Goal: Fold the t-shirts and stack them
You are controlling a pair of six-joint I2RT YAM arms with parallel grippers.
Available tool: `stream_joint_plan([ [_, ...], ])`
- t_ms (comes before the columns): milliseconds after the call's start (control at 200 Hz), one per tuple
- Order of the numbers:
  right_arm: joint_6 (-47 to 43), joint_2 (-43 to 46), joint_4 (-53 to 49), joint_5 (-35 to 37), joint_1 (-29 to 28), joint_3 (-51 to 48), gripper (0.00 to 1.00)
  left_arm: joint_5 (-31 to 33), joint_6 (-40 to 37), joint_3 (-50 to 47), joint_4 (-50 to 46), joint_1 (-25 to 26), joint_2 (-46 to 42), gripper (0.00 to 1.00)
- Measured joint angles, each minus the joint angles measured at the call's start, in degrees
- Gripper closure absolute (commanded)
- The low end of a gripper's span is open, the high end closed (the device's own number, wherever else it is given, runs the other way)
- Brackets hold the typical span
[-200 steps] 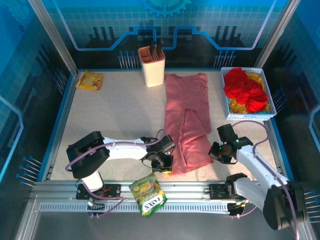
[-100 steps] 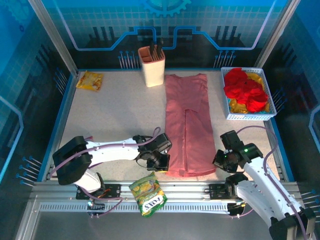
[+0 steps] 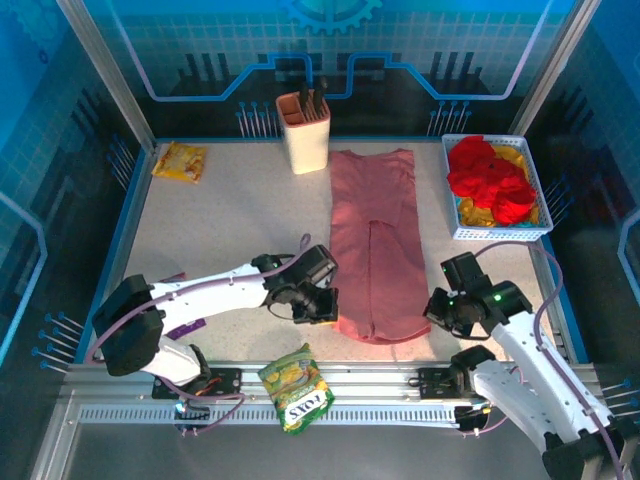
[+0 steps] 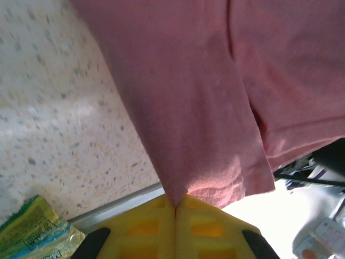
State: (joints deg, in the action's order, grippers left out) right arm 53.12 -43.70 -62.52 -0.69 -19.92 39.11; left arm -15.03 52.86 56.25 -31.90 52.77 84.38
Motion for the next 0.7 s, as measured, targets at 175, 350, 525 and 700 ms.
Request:
stream_joint_plan([
  [175,-1.4,-8.0,5.8,0.2,0.5,4.7,1.0,0.0,-3.7,6.2,-0.9,-5.7,1.7,1.0],
  [350,-3.7,-14.3,11.8,0.0,3.7,8.4,1.0,0.3,-7.1,12.5,-1.5,-9.2,6.9,1.0],
  [525,-5.6,-20.0,16.7,-1.4,7.6,10.5,1.0,0.7,-9.9,17.5,-3.0,-12.1,11.9,1.0],
  [700,-7.3,-26.6,20.9,-3.0,10.0,14.9,1.0,0.8,-12.4,23.6,-3.9,-15.3,16.7,1.0],
])
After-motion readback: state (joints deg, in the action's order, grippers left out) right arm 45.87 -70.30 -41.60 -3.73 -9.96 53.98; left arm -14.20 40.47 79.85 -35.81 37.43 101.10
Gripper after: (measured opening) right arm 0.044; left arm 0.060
